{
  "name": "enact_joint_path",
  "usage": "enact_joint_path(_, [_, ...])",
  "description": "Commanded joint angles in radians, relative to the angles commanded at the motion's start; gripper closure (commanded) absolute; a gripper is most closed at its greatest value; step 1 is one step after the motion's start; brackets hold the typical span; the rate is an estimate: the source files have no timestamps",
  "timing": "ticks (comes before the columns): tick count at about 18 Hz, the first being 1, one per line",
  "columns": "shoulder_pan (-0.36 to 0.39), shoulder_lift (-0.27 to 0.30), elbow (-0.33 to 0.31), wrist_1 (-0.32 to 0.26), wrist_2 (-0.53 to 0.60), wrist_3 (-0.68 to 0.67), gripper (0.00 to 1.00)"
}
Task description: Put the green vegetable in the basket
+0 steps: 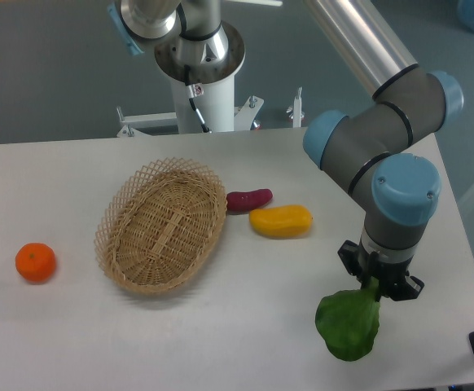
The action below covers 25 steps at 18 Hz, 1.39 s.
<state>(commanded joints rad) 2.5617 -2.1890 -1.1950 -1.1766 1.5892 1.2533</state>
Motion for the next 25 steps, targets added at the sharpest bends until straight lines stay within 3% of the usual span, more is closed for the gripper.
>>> enact_joint_path(21, [-0.002, 0.006, -0.012, 0.005, -0.014, -0.006, 0.67])
enact_joint_path(25, [-0.008, 0.041, -0.072, 0.011, -0.012, -0.009, 0.68])
